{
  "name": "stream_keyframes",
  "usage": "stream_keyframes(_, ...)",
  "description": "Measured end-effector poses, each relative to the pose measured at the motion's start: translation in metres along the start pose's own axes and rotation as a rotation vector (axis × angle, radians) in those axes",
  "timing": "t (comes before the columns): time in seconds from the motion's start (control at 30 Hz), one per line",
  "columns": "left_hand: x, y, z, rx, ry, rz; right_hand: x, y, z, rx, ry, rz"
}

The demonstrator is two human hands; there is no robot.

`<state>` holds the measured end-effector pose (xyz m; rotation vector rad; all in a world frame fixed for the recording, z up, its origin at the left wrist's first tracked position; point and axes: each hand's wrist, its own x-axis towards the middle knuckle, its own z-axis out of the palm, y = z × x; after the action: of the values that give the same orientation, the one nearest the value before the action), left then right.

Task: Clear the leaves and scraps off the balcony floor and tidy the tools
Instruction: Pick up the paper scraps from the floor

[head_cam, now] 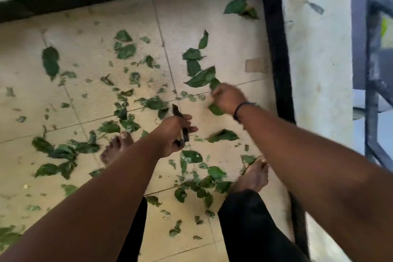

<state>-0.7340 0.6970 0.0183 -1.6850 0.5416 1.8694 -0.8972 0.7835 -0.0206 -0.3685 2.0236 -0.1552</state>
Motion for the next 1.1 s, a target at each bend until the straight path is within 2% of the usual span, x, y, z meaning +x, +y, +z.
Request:
stream_keyframes(0.07, 0.006, 0.006, 0.008, 0.017, 0.004, 0.041, 0.028, 0.029, -0.034, -0.329, 0.175, 0.036)
stream_keyframes(0.17, 0.013, 0.016, 0.011, 0.044, 0.000, 0.088, 0.053, 0.054, -0.063, -0.476, 0.328, -0.029)
stream_keyframes(0.4, 0.021, -0.001, 0.015, 0.154, -0.043, 0.120, 0.042, 0.073, -0.034, -0.557, 0.351, -0.018)
stream_keyframes(0.47, 0.019, -0.008, 0.019, 0.177, -0.037, 0.124, 0.030, 0.078, -0.018, -0.546, 0.319, 0.027)
stream_keyframes(0.57, 0.015, -0.013, 0.023, 0.200, -0.040, 0.129, 0.016, 0.088, 0.011, -0.438, 0.176, 0.124)
stream_keyframes(0.63, 0.012, -0.014, 0.024, 0.206, -0.037, 0.138, 0.010, 0.095, 0.024, -0.449, 0.044, 0.205)
stream_keyframes(0.7, 0.011, -0.013, 0.022, 0.208, -0.035, 0.154, 0.003, 0.099, 0.033, -0.514, -0.006, 0.209)
stream_keyframes(0.77, 0.010, -0.014, 0.019, 0.189, -0.031, 0.180, -0.005, 0.102, 0.042, -0.533, 0.022, 0.159)
stream_keyframes(0.87, 0.010, -0.019, 0.012, 0.157, -0.020, 0.214, -0.008, 0.105, 0.049, -0.330, 0.078, 0.130)
stream_keyframes(1.0, 0.012, -0.029, 0.000, 0.064, -0.053, 0.196, -0.009, 0.109, 0.047, -0.091, 0.128, 0.246)
stream_keyframes(1.1, 0.013, -0.036, -0.008, -0.041, -0.099, 0.151, -0.011, 0.110, 0.051, -0.188, 0.133, 0.232)
